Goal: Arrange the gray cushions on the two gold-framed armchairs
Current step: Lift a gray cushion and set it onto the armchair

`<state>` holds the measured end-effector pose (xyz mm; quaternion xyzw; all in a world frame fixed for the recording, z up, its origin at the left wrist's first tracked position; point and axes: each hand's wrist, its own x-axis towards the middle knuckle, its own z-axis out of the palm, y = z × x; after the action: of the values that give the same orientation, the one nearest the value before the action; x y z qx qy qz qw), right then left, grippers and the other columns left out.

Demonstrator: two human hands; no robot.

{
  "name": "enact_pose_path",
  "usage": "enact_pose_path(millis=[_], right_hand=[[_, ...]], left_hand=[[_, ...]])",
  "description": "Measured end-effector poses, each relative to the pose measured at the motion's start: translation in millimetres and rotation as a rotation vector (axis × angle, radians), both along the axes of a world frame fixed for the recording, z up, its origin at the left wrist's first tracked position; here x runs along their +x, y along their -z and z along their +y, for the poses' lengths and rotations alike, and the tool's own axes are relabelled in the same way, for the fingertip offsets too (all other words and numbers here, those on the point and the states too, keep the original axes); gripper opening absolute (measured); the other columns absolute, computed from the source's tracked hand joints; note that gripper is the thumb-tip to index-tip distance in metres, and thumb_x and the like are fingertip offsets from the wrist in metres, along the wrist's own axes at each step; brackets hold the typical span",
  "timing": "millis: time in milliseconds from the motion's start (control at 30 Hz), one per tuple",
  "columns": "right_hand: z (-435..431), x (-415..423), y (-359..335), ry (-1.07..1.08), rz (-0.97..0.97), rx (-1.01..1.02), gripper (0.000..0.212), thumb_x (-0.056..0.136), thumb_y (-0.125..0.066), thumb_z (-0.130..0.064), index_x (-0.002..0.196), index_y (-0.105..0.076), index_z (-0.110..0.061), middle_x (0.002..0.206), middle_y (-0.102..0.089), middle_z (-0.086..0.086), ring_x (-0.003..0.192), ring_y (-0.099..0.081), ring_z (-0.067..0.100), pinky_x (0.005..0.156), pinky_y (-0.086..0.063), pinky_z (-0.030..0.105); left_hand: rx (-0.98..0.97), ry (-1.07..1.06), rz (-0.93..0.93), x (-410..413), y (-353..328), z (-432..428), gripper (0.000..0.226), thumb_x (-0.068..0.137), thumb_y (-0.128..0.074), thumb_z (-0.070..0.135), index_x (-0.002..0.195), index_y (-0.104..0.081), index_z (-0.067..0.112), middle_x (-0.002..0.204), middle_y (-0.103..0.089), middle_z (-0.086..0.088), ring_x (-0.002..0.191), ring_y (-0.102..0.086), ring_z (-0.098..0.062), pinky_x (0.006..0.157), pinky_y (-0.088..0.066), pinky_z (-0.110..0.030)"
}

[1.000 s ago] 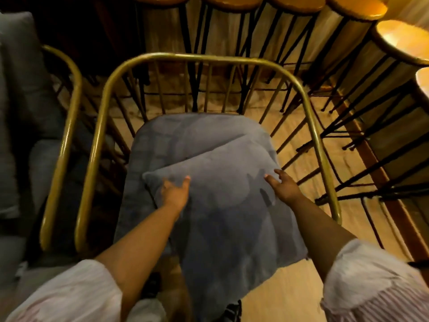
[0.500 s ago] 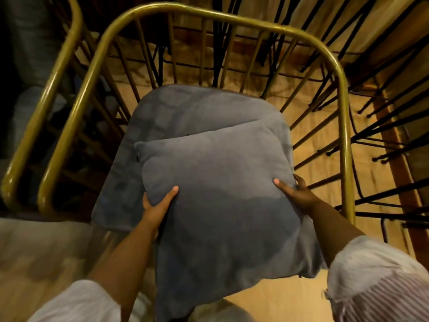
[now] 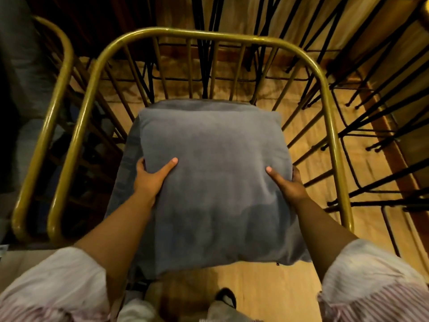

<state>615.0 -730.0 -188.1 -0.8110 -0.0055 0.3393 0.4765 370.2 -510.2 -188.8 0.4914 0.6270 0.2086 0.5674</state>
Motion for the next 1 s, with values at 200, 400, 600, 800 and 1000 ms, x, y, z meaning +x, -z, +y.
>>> enact_pose_path(millis=[200, 400, 600, 800, 1000], right_hand=[[11.6, -20.4, 12.1, 0.128, -0.018, 0.082, 0.104, 0.056, -0.080, -0.057, 0.144, -0.031, -0.031, 0.144, -0.046, -0.001, 0.126, -0.049, 0.027, 0.097, -0.045, 0.037], [25.3, -20.1, 20.2, 0.168, -0.042, 0.083, 0.104, 0.053, -0.080, -0.063, 0.141, -0.033, -0.036, 0.143, -0.047, -0.004, 0.125, -0.050, 0.024, 0.104, -0.043, 0.045], [37.6, -8.1, 30.2, 0.104, -0.054, 0.037, 0.113, 0.041, -0.081, -0.070, 0.140, -0.036, -0.036, 0.140, -0.050, -0.006, 0.123, -0.053, 0.024, 0.101, -0.046, 0.046], [41.9, -6.2, 36.1, 0.017, -0.083, -0.080, 0.091, 0.069, -0.072, -0.056, 0.144, -0.029, -0.027, 0.149, -0.039, 0.004, 0.133, -0.041, 0.031, 0.109, -0.036, 0.042], [30.2, -14.4, 32.7, -0.028, -0.092, -0.098, 0.089, 0.073, -0.071, -0.052, 0.146, -0.028, -0.026, 0.150, -0.038, 0.006, 0.134, -0.040, 0.032, 0.109, -0.035, 0.042]], left_hand=[[0.039, 0.162, -0.031, 13.5, -6.6, 42.8, 0.101, 0.063, -0.082, 0.044, 0.146, -0.028, 0.022, 0.148, -0.041, -0.005, 0.131, -0.045, -0.030, 0.107, -0.041, -0.046], [0.035, 0.276, -0.053, 19.9, 5.4, 63.9, 0.104, 0.065, -0.082, 0.040, 0.148, -0.022, 0.024, 0.152, -0.033, -0.004, 0.135, -0.040, -0.029, 0.110, -0.037, -0.047], [-0.011, 0.314, -0.008, 16.0, 25.7, 71.7, 0.099, 0.070, -0.079, 0.035, 0.149, -0.021, 0.021, 0.152, -0.033, -0.007, 0.136, -0.039, -0.031, 0.110, -0.037, -0.047], [-0.037, 0.370, 0.068, 9.5, 32.3, 76.8, 0.098, 0.066, -0.078, 0.047, 0.147, -0.029, 0.025, 0.150, -0.040, -0.006, 0.134, -0.043, -0.032, 0.109, -0.038, -0.051], [-0.054, 0.385, 0.162, -2.7, 28.5, 69.1, 0.097, 0.063, -0.077, 0.054, 0.146, -0.033, 0.028, 0.148, -0.043, -0.006, 0.132, -0.044, -0.034, 0.108, -0.038, -0.051]])
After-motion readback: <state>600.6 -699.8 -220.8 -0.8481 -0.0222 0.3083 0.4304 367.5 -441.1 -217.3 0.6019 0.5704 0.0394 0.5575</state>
